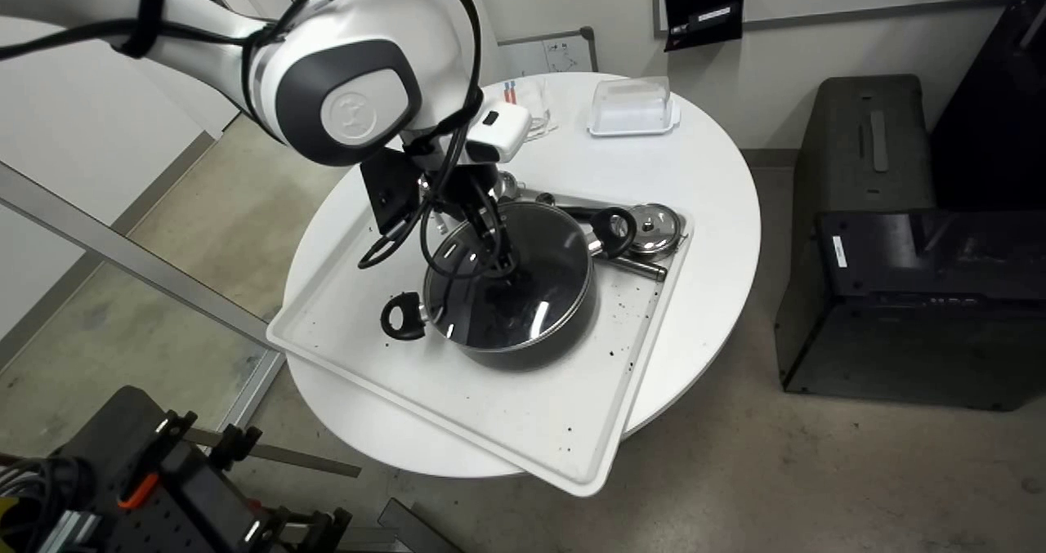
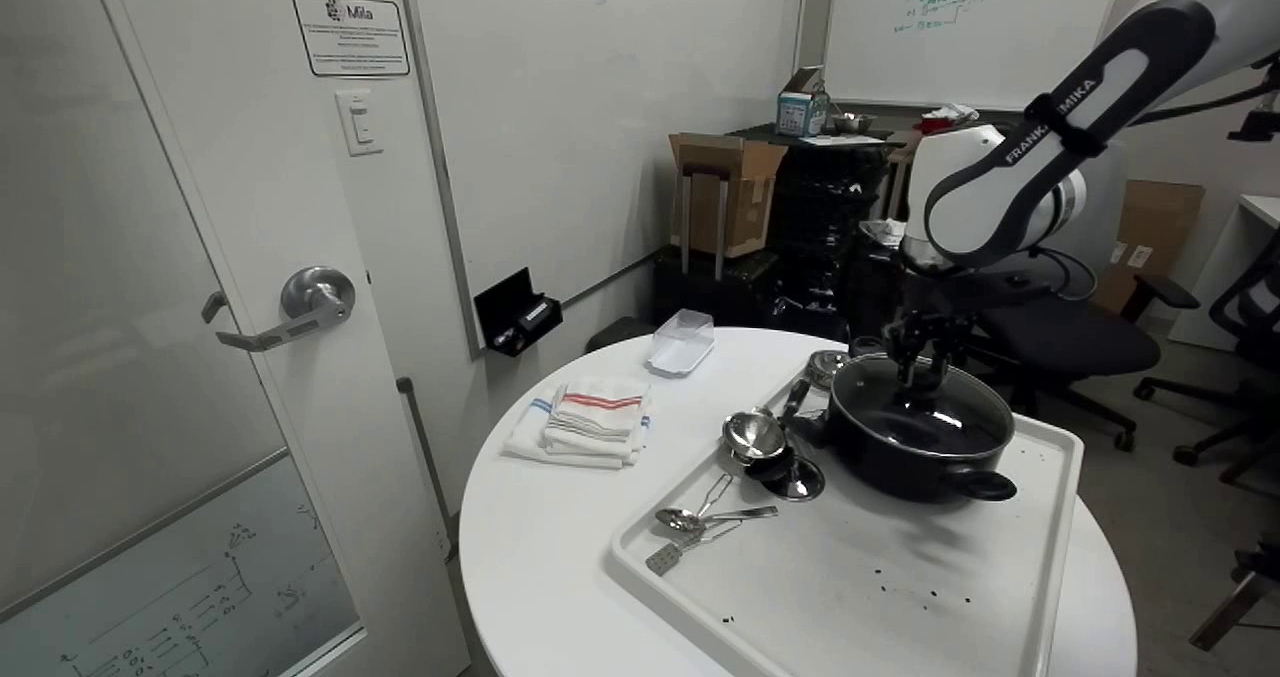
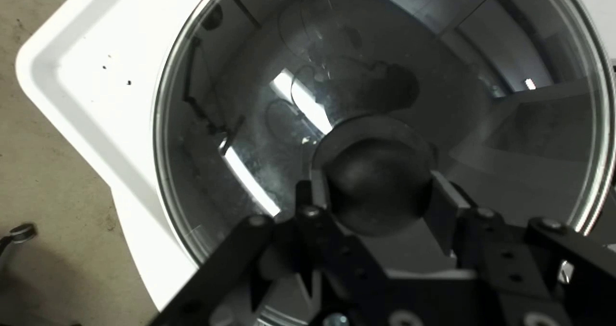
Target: Put the lid on the pot
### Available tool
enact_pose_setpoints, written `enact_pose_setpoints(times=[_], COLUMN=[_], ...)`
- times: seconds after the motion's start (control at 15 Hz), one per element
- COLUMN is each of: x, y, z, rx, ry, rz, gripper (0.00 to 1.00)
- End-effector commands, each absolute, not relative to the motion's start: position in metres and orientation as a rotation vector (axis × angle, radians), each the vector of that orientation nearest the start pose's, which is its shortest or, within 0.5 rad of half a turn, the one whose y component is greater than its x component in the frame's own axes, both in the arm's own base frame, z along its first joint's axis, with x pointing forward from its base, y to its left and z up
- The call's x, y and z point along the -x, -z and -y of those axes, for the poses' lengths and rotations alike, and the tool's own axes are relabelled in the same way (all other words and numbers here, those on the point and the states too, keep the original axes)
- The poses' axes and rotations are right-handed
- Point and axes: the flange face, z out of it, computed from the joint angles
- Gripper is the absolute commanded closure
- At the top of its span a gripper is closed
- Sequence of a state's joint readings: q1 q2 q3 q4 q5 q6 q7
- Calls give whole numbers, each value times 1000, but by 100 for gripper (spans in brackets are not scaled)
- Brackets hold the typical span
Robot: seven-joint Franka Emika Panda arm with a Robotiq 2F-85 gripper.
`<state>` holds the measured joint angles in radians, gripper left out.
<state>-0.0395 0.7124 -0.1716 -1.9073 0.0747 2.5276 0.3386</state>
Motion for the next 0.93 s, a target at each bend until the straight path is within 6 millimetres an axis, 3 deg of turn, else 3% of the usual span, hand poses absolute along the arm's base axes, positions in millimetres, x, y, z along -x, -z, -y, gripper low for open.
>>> enact_pose_setpoints(times=[0.0, 0.07, 0.13, 0.4, 0.87], x=[-602, -602, -602, -604, -606], y=[-123, -123, -123, -128, -138], z=[122, 122, 122, 117, 111], rx=[3073, 3071, 3072, 3072, 3078], ry=[-124, -125, -122, -104, -72], rz=[-934, -934, -934, -915, -882], gripper=[75, 25, 24, 1, 0])
